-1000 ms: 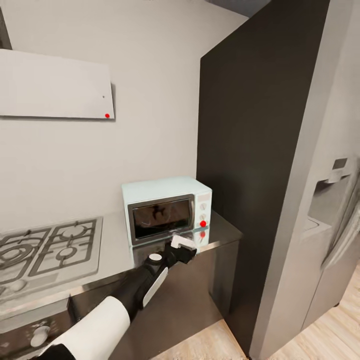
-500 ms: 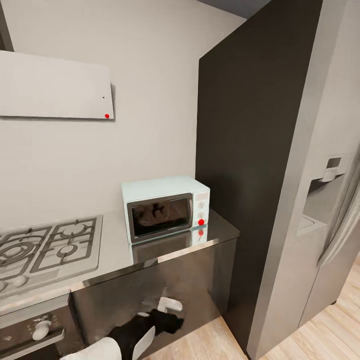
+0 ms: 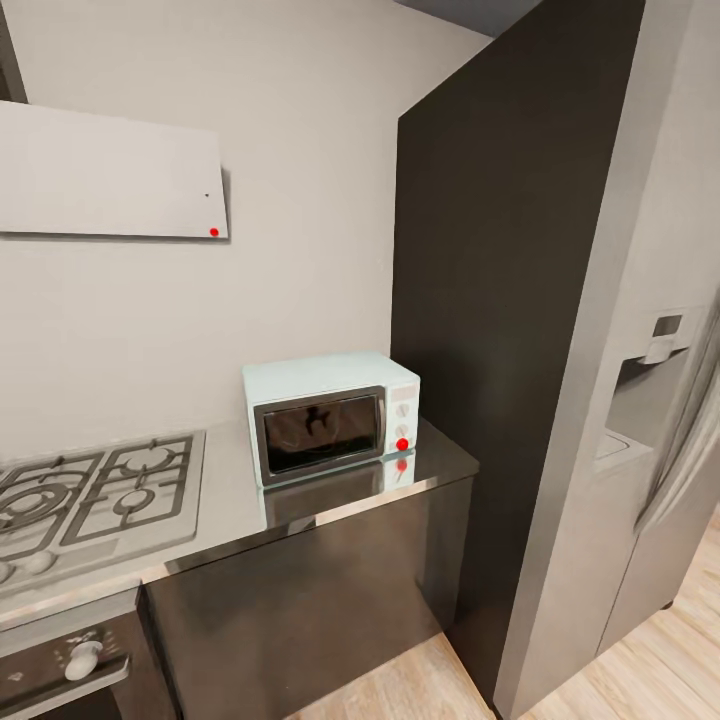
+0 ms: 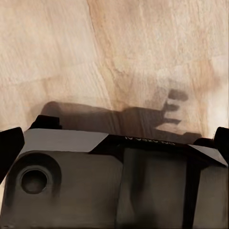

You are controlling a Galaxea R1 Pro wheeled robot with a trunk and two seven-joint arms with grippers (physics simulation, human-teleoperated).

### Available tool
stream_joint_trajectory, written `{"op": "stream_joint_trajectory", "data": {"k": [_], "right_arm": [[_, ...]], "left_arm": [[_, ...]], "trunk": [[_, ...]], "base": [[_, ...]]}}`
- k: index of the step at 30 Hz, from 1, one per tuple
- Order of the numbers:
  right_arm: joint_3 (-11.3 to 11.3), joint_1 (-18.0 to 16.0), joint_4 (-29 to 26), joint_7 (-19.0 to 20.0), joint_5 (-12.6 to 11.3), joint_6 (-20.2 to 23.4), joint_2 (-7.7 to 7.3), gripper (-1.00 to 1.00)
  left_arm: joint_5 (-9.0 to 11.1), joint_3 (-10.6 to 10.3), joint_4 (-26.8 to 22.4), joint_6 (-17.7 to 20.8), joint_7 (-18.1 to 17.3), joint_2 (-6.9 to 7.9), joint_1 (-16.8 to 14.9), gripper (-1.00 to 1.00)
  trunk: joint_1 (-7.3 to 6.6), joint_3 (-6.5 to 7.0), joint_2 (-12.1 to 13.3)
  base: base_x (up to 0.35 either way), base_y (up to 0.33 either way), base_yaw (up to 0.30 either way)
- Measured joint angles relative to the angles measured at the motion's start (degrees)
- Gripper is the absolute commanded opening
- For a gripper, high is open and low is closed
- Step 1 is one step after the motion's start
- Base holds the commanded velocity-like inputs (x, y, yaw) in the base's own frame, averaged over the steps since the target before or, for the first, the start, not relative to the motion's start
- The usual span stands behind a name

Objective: In the kitchen, take the popcorn bag from the countertop, put it into the microwave, and heat it until the popcorn is cooked so the cooked popcorn ends up inside the bag.

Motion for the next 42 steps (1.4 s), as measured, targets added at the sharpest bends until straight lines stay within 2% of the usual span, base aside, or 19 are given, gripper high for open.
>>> {"op": "stream_joint_trajectory", "data": {"k": [2, 6, 16, 30, 42], "right_arm": [[-0.06, 0.00, 0.00, 0.03, 0.16, 0.02, 0.00, 1.00], [-0.17, 0.00, 0.06, -0.12, -0.08, 0.62, 0.02, 1.00], [-0.09, -0.01, 0.08, -0.58, -0.11, 0.55, 0.09, 1.00], [-0.09, -0.01, 0.10, -2.67, 0.00, 0.38, 0.70, 1.00], [-0.09, -0.01, 0.08, -2.73, 0.01, 0.38, 0.71, 1.00]], "left_arm": [[1.50, -0.04, -0.04, -0.05, -0.01, 0.11, 0.13, 1.00], [2.17, -0.06, -0.11, -0.15, 0.01, -0.10, 0.16, 1.00], [1.47, -0.15, -0.22, -0.17, -0.06, -0.27, 0.22, 1.00], [1.65, -0.15, -0.17, -0.16, -0.06, -0.28, 0.21, 1.00], [1.68, -0.15, -0.15, -0.17, -0.06, -0.34, 0.22, 1.00]], "trunk": [[0.00, 0.00, 0.00], [0.00, 0.00, 0.00], [0.00, 0.00, 0.01], [0.00, 0.00, 0.00], [0.00, 0.00, 0.00]], "base": [[0.000, 0.000, 0.000], [0.000, 0.000, 0.047], [0.000, 0.000, 0.259], [0.000, 0.000, 0.270], [0.000, 0.000, 0.270]]}}
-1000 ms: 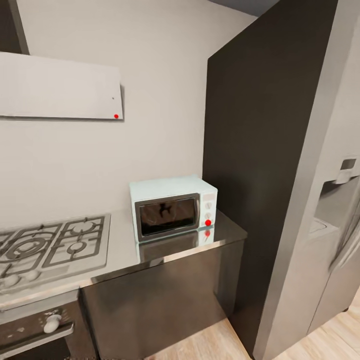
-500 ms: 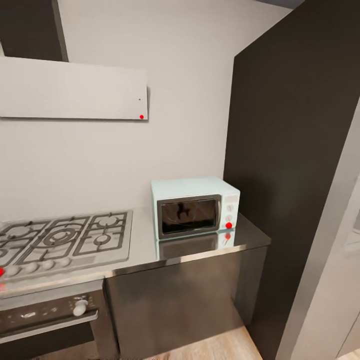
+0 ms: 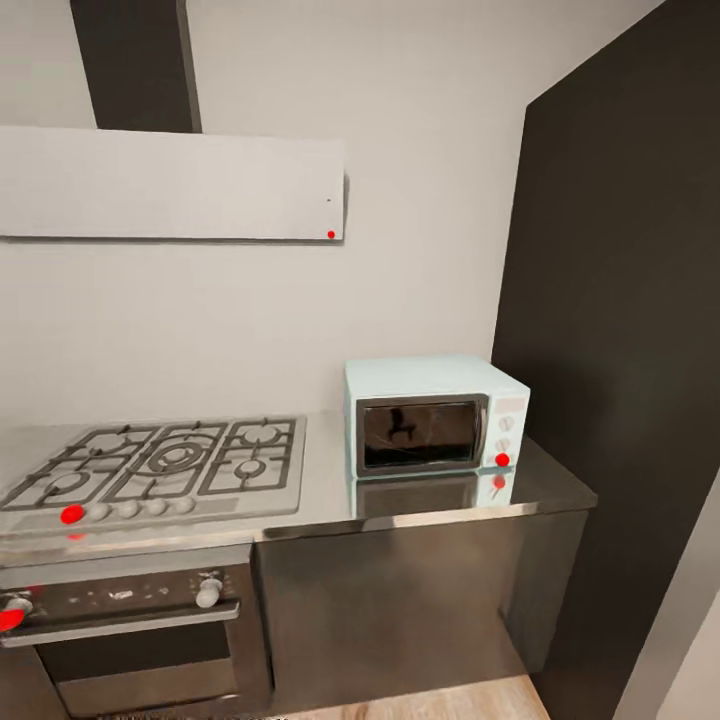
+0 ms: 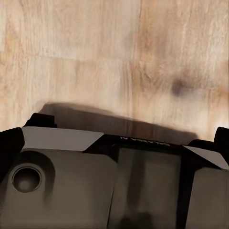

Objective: In the kitchen, take the popcorn bag from the countertop, put it into the microwave, and heat it until the popcorn is cooked so the cooked popcorn ends up inside the bag.

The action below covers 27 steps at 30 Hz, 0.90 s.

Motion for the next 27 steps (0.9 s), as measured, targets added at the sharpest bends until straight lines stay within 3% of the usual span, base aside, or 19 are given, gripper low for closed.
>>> {"op": "stream_joint_trajectory", "data": {"k": [11, 13, 27], "right_arm": [[0.03, 0.01, 0.01, 0.13, 0.19, -0.02, -0.26, 1.00], [0.01, 0.01, 0.05, 0.08, 1.78, -0.04, -0.20, 1.00], [0.00, 0.01, 0.07, 0.14, 1.84, -0.04, -0.35, 1.00]], "left_arm": [[0.06, -0.03, -0.04, 0.07, -0.01, -0.02, -0.01, 1.00], [-0.40, -0.08, -0.06, 0.04, -0.01, 0.06, -0.03, 1.00], [0.44, 0.00, -0.06, 0.07, -0.01, 0.10, -0.02, 1.00]], "trunk": [[0.00, 0.00, 0.00], [0.00, 0.00, -0.01], [0.00, 0.00, -0.01]], "base": [[0.000, -0.005, 0.041], [0.000, -0.262, 0.000], [0.000, -0.279, 0.000]]}}
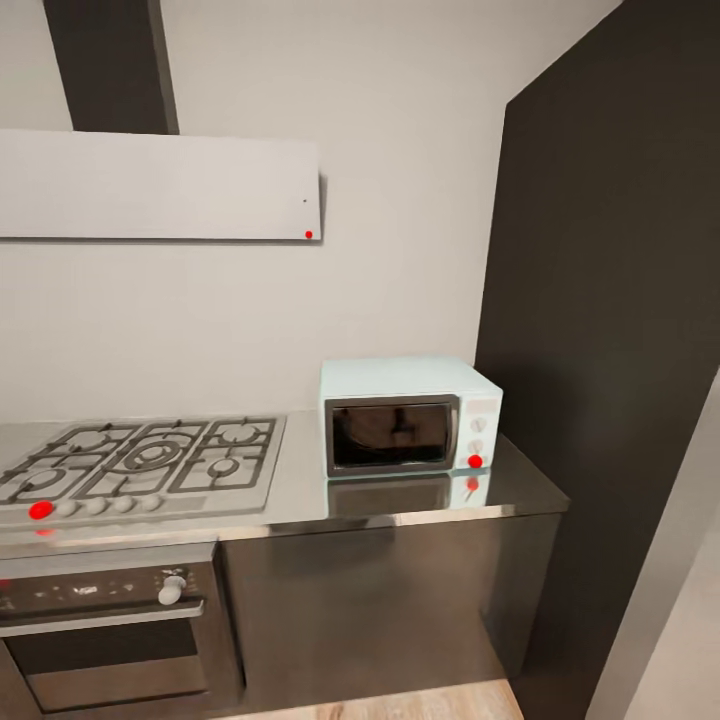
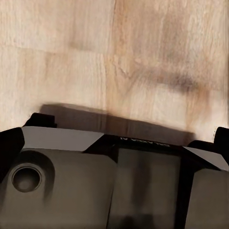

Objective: In the kitchen, take the popcorn bag from the countertop, put it into the microwave, and heat it until the popcorn is cooked so the cooked popcorn ends up inside the bag.

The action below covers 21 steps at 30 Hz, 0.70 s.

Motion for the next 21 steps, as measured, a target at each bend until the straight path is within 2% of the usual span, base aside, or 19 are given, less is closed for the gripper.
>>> {"op": "stream_joint_trajectory", "data": {"k": [14, 18, 21], "right_arm": [[0.09, 0.00, 0.04, 0.11, 0.26, 0.18, 0.06, 1.00], [0.09, 0.00, 0.07, 0.13, 0.26, 0.11, 0.18, 1.00], [0.08, 0.00, 0.08, 0.07, 0.26, 0.12, 0.28, 1.00]], "left_arm": [[0.09, 0.08, 0.00, 0.05, 0.00, 0.05, 0.01, 1.00], [0.08, 0.08, 0.02, 0.03, 0.00, 0.16, 0.00, 1.00], [0.10, 0.08, 0.01, 0.02, 0.01, 0.17, 0.00, 1.00]], "trunk": [[0.00, 0.00, 0.00], [0.00, -0.01, -0.01], [0.00, 0.00, 0.00]], "base": [[0.000, -0.278, 0.000], [0.000, -0.088, 0.001], [0.000, -0.008, 0.158]]}}
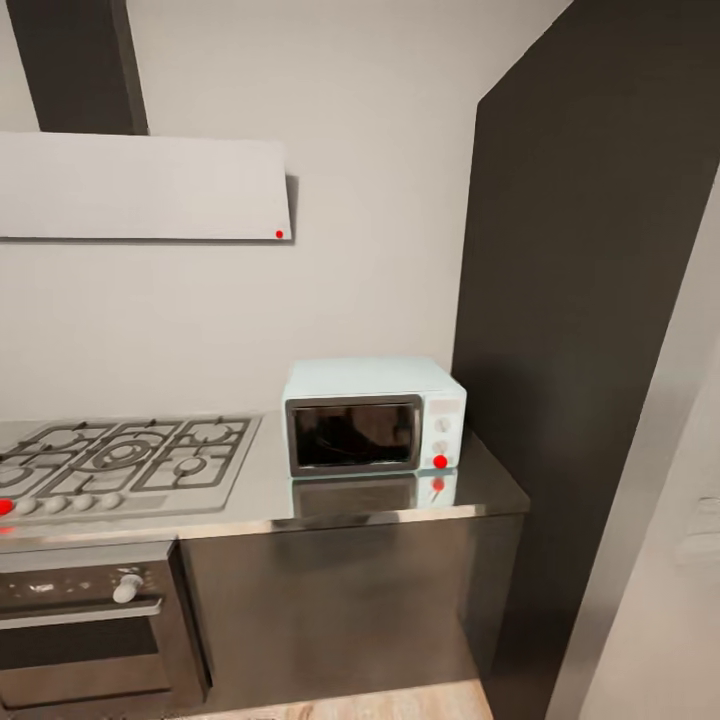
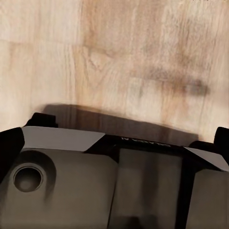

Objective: In the kitchen, take the popcorn bag from the countertop, put it into the microwave, and heat it until the popcorn is cooked so the cooked popcorn ends up inside the bag.

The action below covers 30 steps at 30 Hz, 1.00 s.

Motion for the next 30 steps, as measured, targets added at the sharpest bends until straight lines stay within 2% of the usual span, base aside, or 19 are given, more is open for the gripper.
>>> {"op": "stream_joint_trajectory", "data": {"k": [8, 20, 24, 28, 29, 30], "right_arm": [[0.00, 0.00, 0.00, -0.02, -0.05, 0.01, 0.00, 1.00], [-0.14, 0.01, 0.00, 0.08, -0.14, -0.16, -0.14, 1.00], [-0.19, 0.01, -0.01, -0.41, -0.09, 0.07, 0.34, 1.00], [-0.23, -0.01, -0.42, -3.38, 0.39, 0.73, 2.32, 1.00], [-0.25, -0.03, -1.09, -3.42, 0.38, 1.09, 2.47, 1.00], [-0.31, -0.04, -4.53, -3.19, 0.26, 1.87, 2.74, 1.00]], "left_arm": [[-0.07, 0.00, 0.00, 0.00, 0.00, -0.03, 0.01, 1.00], [-0.17, 0.00, 0.02, 0.00, -0.01, -0.12, 0.01, 1.00], [-0.10, 0.00, 0.02, 0.00, -0.01, -0.18, 0.01, 1.00], [-0.09, 0.00, 0.02, 0.00, -0.01, -0.21, 0.01, 1.00], [-0.09, 0.00, 0.02, 0.00, -0.01, -0.21, 0.01, 1.00], [-0.09, -0.01, 0.03, 0.00, -0.01, -0.21, 0.01, 1.00]], "trunk": [[0.00, 0.00, 0.00], [0.00, 0.00, 0.01], [0.00, 0.00, 0.00], [0.00, 0.00, 0.00], [0.00, 0.00, 0.00], [0.00, 0.01, 0.00]], "base": [[0.000, 0.000, 0.263], [0.000, 0.000, 0.019], [0.000, 0.000, 0.000], [0.000, 0.000, 0.000], [0.000, 0.000, 0.000], [0.000, 0.000, 0.000]]}}
